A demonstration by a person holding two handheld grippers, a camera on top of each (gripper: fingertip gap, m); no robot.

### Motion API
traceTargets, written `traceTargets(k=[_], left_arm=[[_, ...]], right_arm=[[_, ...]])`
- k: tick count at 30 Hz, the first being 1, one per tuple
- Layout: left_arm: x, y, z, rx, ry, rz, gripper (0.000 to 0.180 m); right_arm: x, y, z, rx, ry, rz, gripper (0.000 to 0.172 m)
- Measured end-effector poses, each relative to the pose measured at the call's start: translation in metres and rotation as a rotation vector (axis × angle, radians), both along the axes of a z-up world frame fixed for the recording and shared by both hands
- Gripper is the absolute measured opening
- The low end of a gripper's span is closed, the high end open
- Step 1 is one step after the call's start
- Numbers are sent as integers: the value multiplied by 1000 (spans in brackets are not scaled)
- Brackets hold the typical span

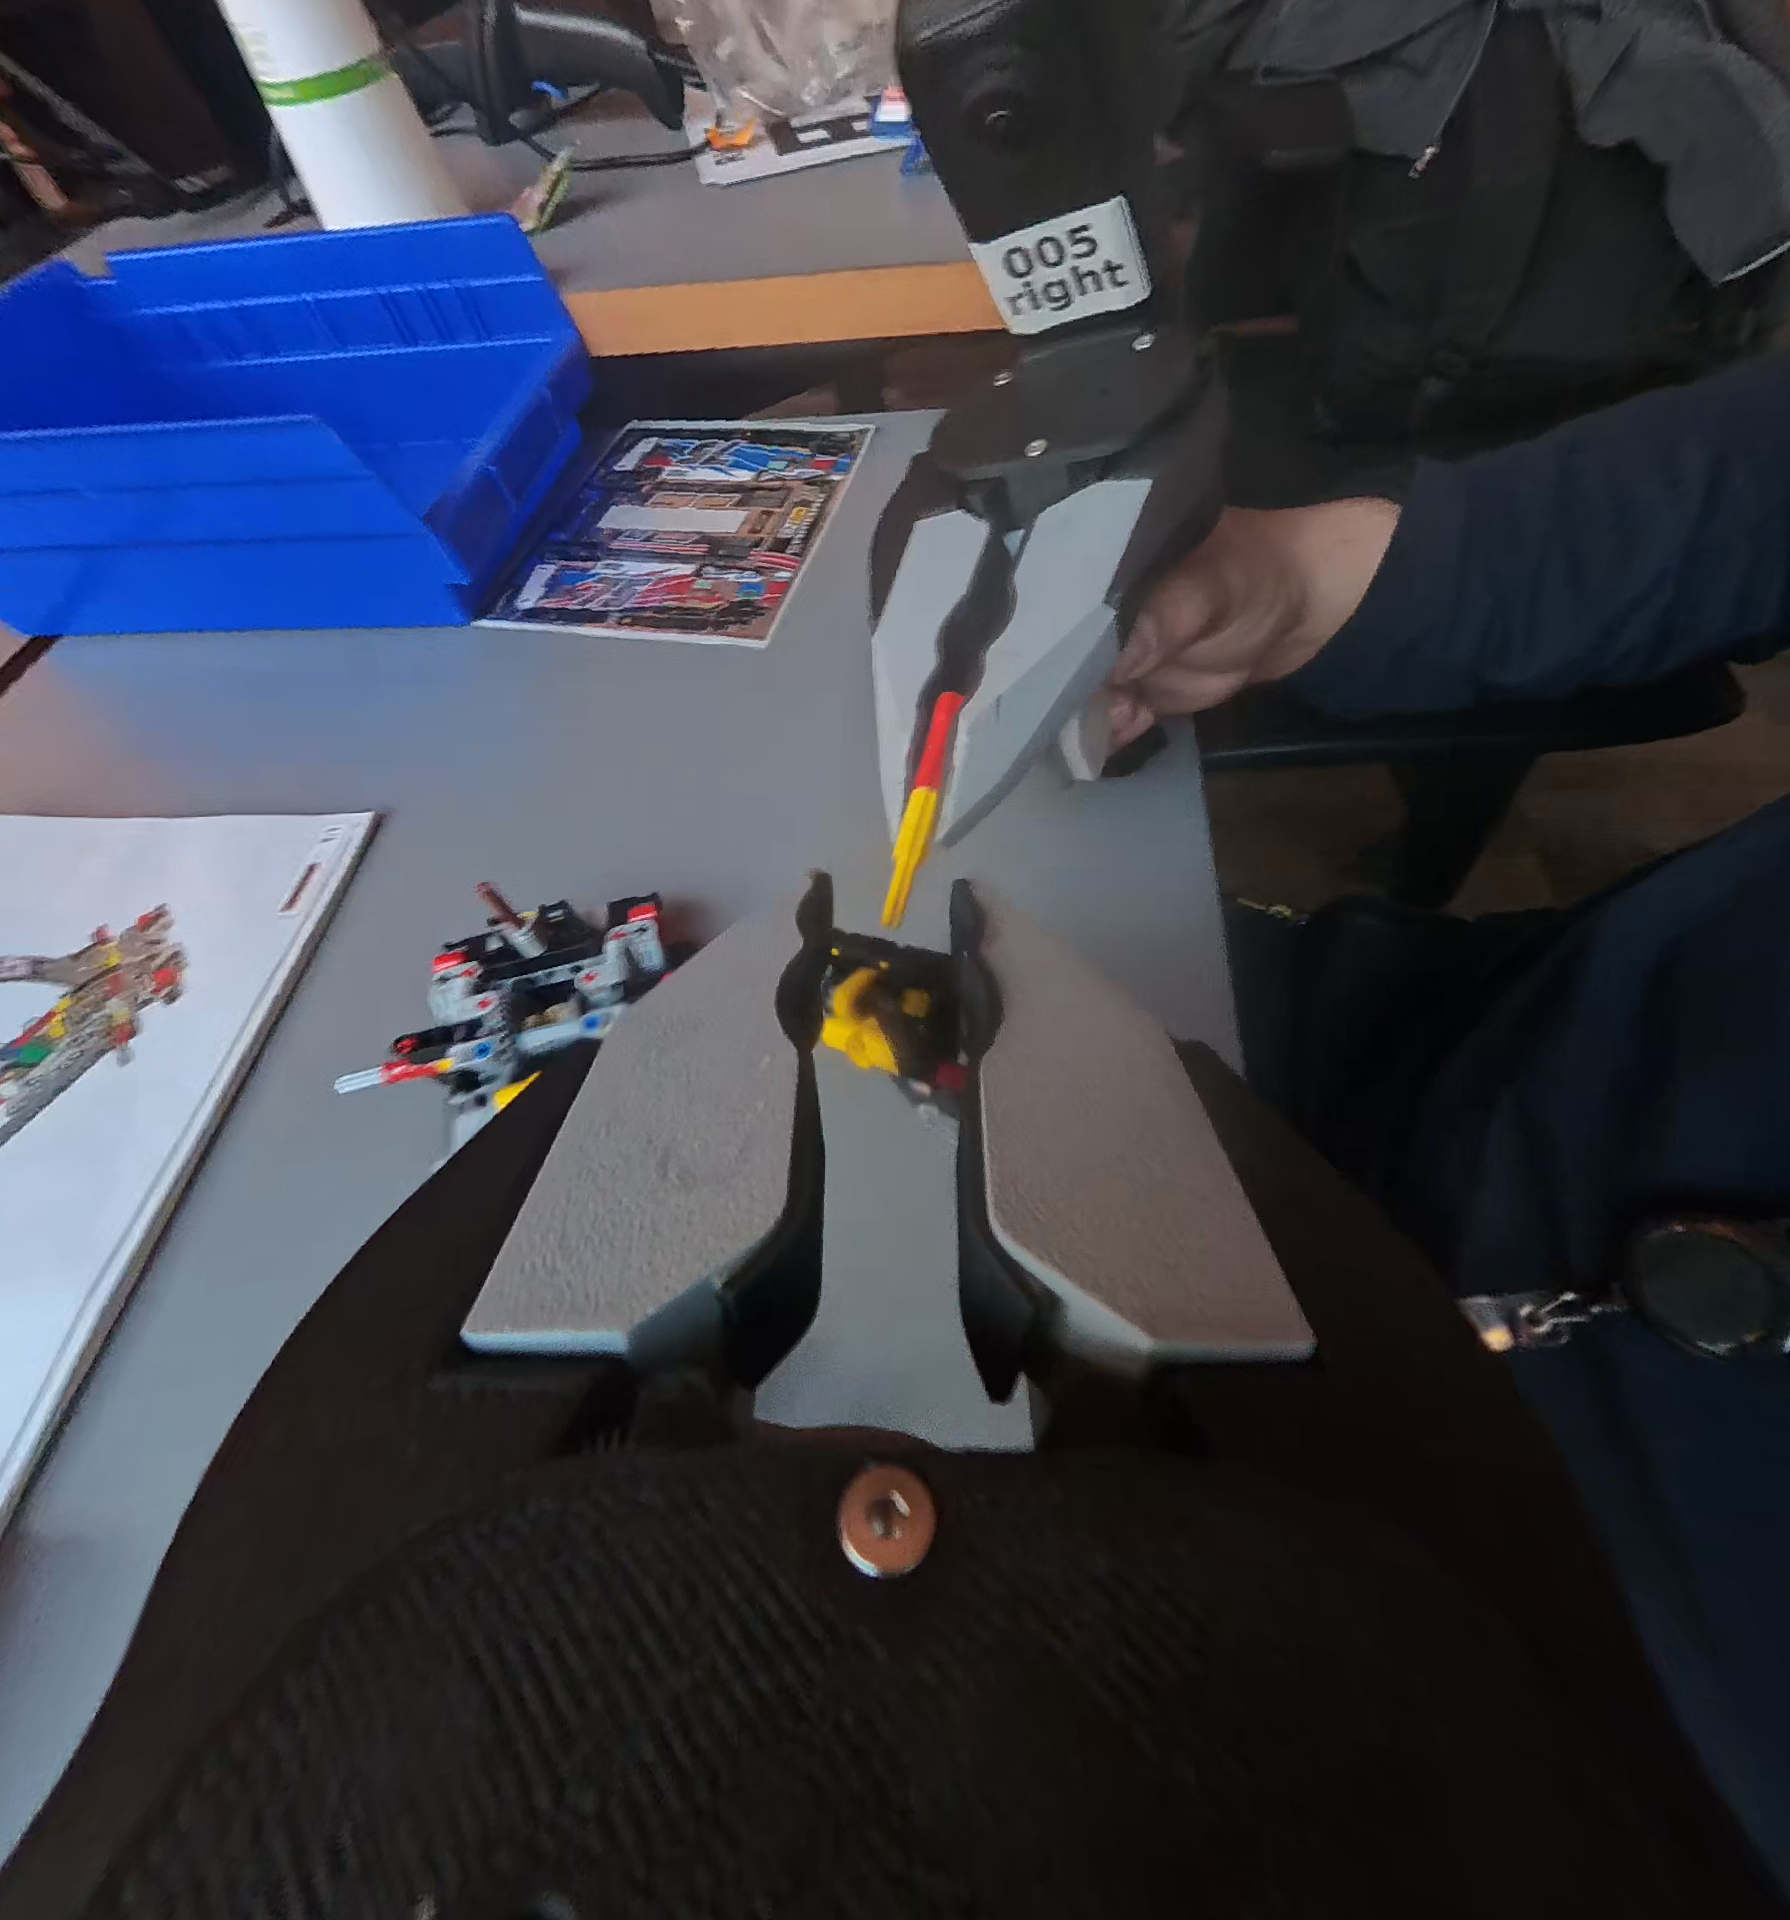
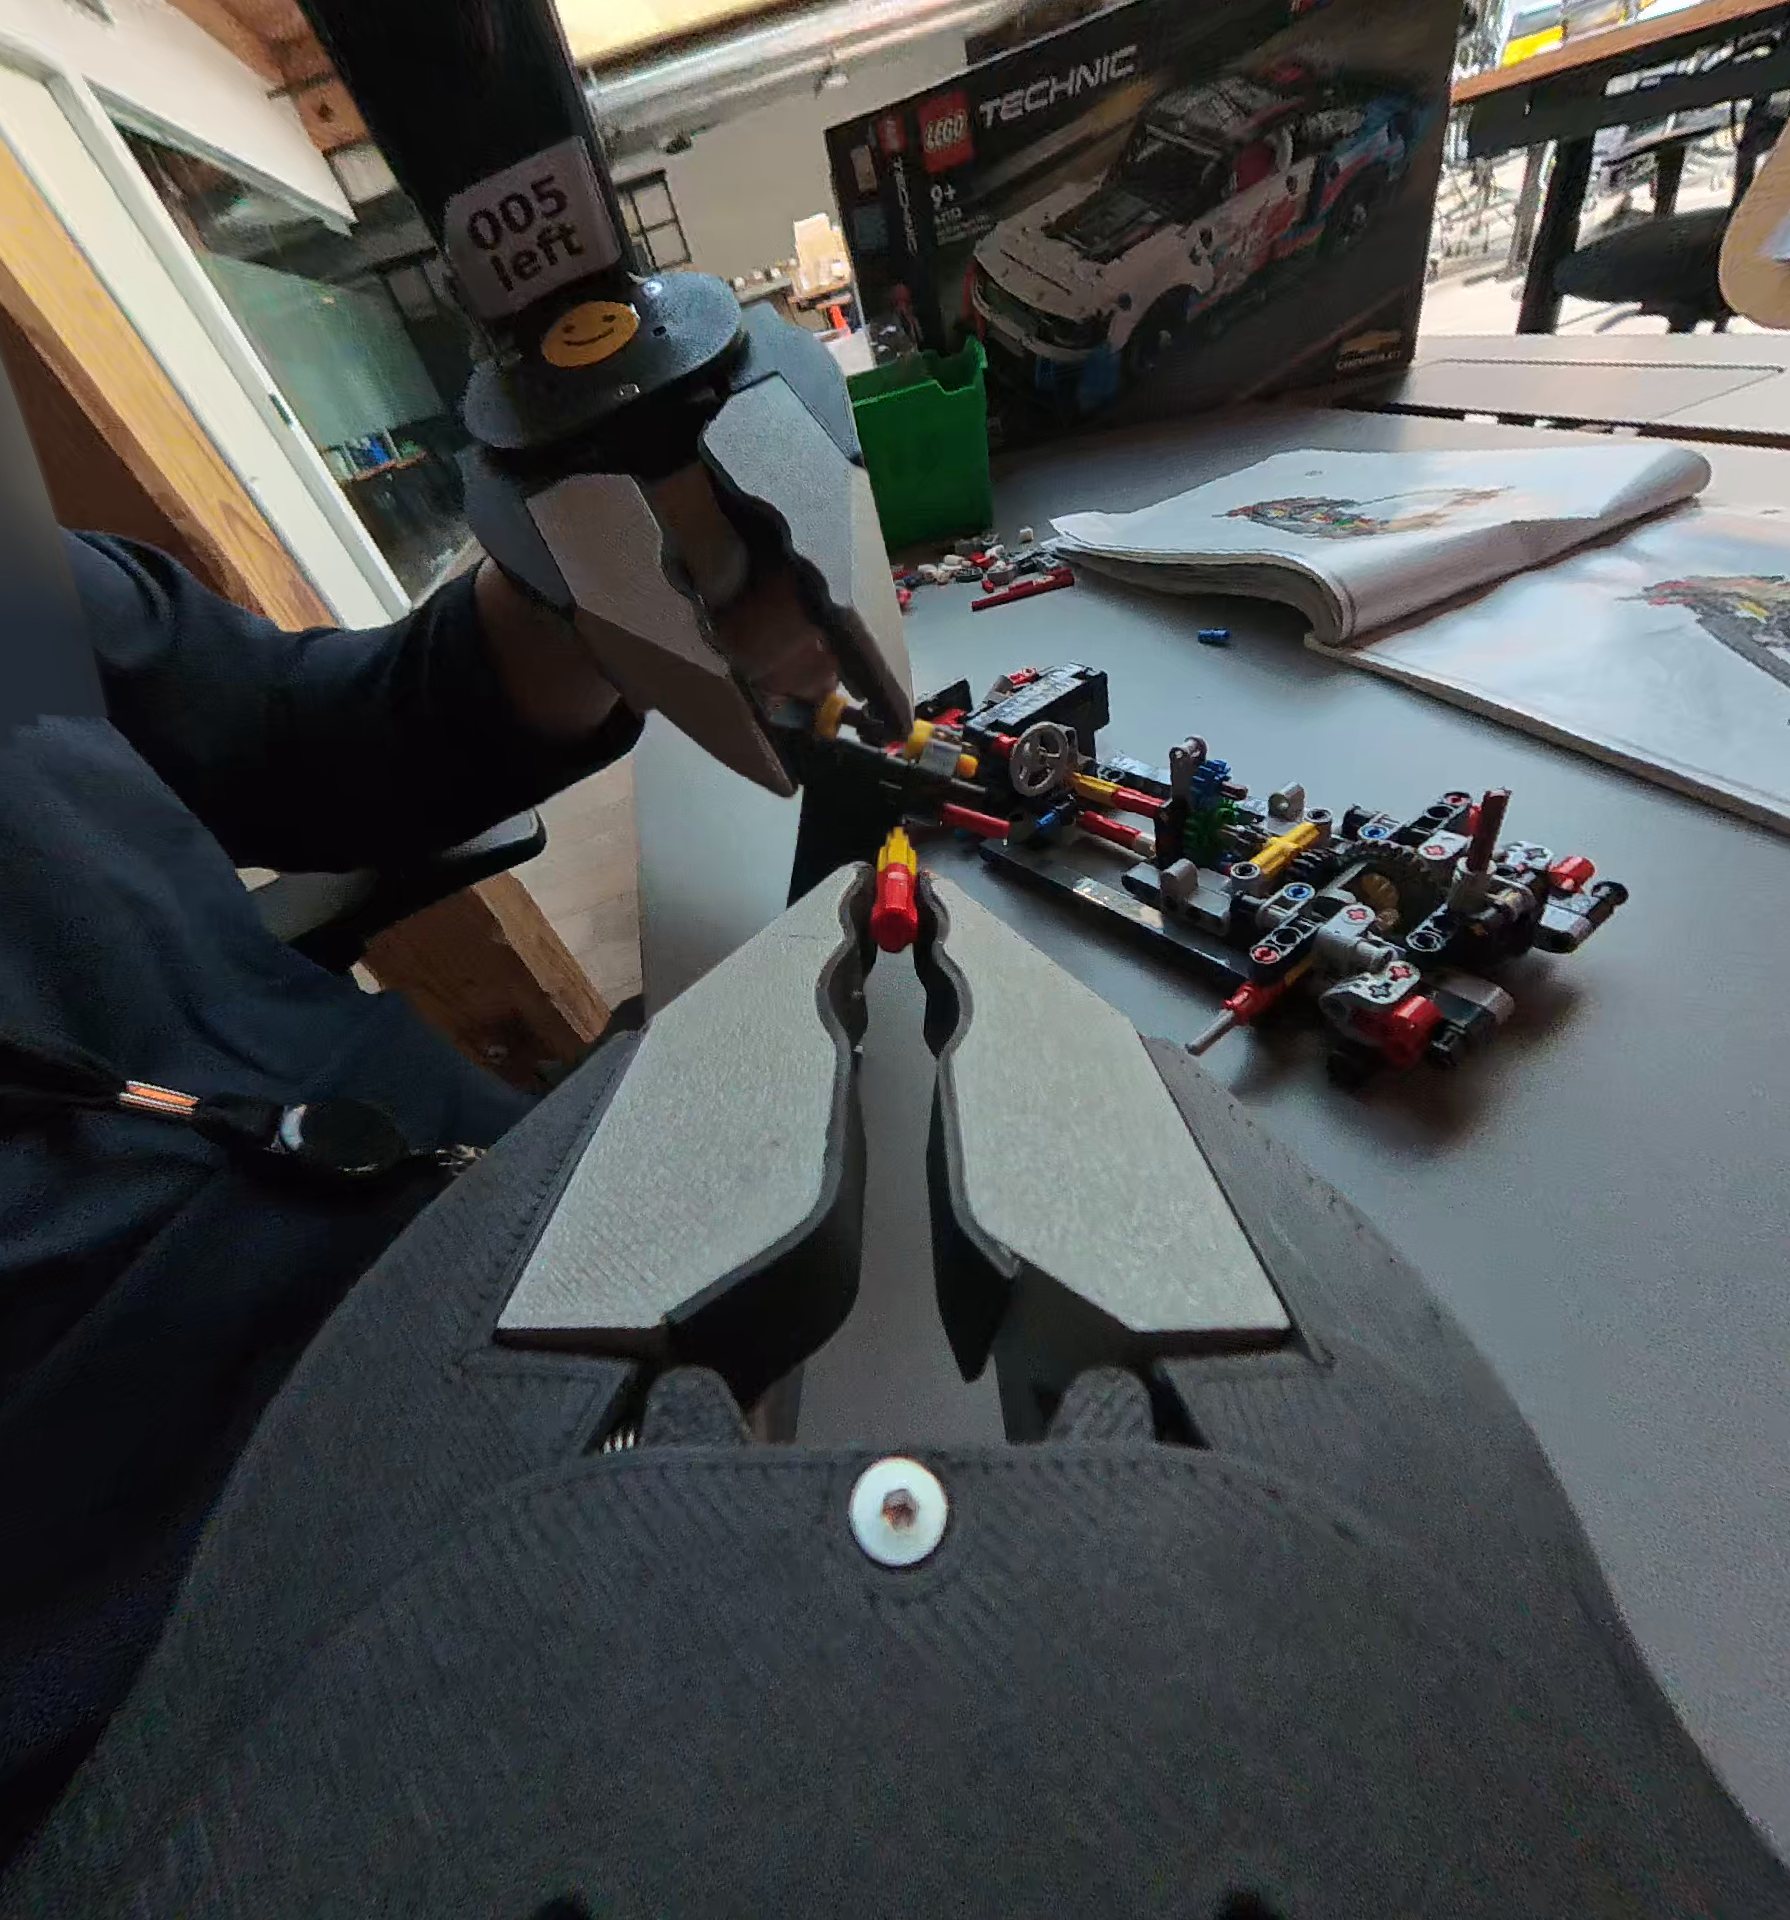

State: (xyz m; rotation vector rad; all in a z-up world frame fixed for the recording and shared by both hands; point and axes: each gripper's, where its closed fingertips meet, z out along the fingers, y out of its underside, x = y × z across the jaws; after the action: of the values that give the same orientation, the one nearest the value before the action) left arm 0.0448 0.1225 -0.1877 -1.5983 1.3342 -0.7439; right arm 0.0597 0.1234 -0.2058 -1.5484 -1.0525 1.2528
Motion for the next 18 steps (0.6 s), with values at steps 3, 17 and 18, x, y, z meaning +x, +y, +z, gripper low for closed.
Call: traceTargets(k=[3,17,18], left_arm=[[-33,20,10,28,-8,96,19],[-107,-2,-47,-105,266,242,19],[-103,-6,-55,-115,287,241,19]], right_arm=[[3,7,-5,-26,-28,-32,4],[5,15,-36,-101,-227,-94,4],[9,17,-36,-111,-226,-106,4]])
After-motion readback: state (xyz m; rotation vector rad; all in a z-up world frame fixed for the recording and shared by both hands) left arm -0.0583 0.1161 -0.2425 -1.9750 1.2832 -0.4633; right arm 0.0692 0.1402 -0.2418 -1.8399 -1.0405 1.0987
